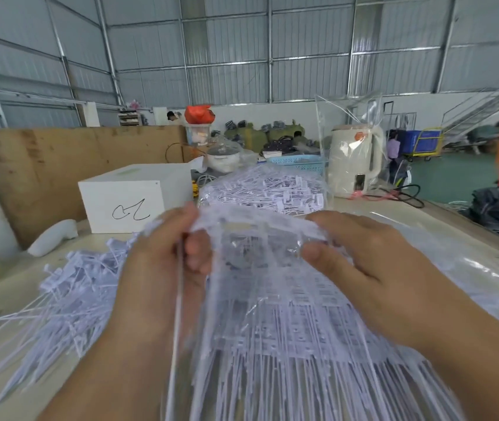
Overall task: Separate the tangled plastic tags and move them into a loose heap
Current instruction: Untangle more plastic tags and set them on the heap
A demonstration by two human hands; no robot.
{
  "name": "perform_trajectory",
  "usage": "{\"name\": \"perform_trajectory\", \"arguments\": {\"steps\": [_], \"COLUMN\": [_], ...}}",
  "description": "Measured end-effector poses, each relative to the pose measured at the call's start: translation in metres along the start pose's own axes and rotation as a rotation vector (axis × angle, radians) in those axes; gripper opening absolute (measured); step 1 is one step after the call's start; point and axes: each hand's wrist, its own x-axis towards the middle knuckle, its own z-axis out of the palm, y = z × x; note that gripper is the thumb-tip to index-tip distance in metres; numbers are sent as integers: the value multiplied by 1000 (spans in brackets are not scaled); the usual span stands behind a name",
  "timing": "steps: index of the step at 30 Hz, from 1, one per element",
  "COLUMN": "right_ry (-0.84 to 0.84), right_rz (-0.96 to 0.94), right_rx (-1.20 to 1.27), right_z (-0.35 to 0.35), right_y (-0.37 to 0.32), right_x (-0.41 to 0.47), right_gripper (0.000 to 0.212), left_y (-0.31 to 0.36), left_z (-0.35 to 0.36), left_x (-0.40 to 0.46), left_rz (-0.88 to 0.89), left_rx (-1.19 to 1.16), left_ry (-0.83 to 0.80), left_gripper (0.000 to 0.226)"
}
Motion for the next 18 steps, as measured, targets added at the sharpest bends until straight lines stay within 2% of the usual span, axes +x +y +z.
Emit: {"name": "perform_trajectory", "arguments": {"steps": [2,3,6,9,11,12,14,16,18], "right_ry": [-4,-22,-31,168,269,292,288,207,69], "right_rz": [42,50,48,8,-16,-19,-21,-28,-66], "right_rx": [-23,-41,-83,-85,-108,-97,-49,21,165], "right_z": [-1,0,8,6,3,2,1,3,8], "right_y": [3,4,5,2,0,-2,-7,-14,-20], "right_x": [2,4,6,6,5,5,3,-2,-5], "right_gripper": [74,65,36,23,28,32,42,58,63], "left_y": [10,13,10,0,-6,-8,-12,-14,-17], "left_z": [-10,-16,-24,-18,-14,-12,-8,-2,2], "left_x": [6,9,15,12,9,8,6,2,-4], "left_rz": [10,24,115,285,312,279,136,-16,-46], "left_rx": [-116,-99,132,502,649,637,456,277,295], "left_ry": [95,156,296,313,269,252,176,18,-177], "left_gripper": [18,19,31,36,34,35,35,24,12]}}
